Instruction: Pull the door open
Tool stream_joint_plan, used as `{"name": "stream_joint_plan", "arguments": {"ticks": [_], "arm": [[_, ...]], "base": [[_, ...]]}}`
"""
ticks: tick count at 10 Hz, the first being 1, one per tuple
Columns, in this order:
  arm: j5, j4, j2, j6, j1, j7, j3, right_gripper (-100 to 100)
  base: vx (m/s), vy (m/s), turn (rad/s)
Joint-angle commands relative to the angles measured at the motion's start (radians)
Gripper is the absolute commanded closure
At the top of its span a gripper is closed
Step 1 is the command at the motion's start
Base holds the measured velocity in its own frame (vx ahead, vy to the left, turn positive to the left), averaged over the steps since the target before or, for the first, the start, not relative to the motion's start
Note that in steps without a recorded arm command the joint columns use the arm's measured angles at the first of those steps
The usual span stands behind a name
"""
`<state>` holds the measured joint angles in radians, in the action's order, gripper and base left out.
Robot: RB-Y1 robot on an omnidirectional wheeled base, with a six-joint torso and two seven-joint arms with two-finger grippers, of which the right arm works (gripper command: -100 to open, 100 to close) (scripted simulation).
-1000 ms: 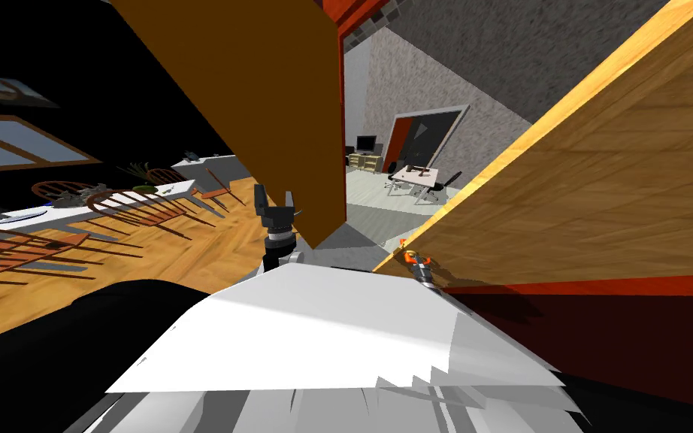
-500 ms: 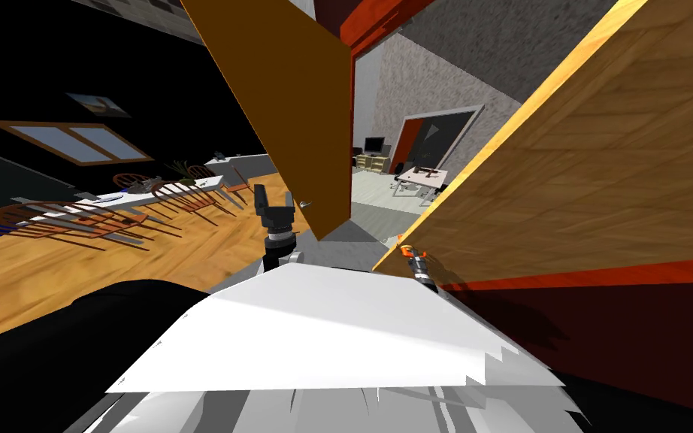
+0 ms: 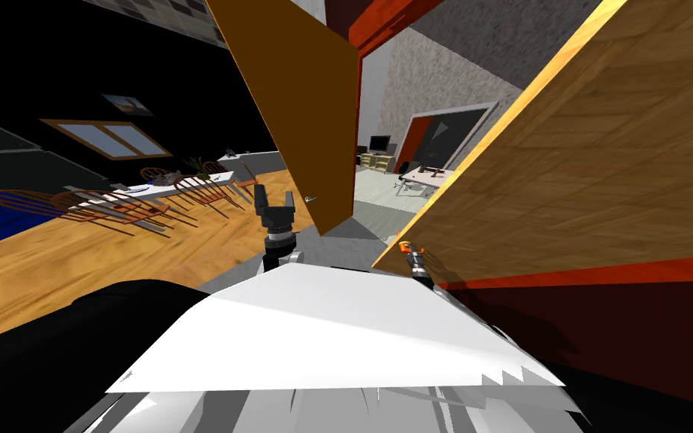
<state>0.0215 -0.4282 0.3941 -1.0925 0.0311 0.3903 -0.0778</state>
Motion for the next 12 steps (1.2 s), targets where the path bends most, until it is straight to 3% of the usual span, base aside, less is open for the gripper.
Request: {"name": "stream_joint_plan", "arguments": {"ticks": [1, 6, 7, 12], "arm": [[0.014, -0.007, -0.007, 0.020, 0.009, 0.001, -0.010, 100], [0.047, 0.065, -0.017, 0.025, 0.088, 0.004, -0.036, 100], [0.042, 0.067, -0.014, 0.018, 0.082, 0.001, -0.034, 100], [0.127, 0.060, -0.018, -0.004, 0.077, 0.037, -0.058, 100]], "base": [[-0.216, -0.037, 0.101], [-0.181, -0.038, 0.081], [-0.082, -0.016, 0.020], [-0.192, -0.060, 0.097]]}}
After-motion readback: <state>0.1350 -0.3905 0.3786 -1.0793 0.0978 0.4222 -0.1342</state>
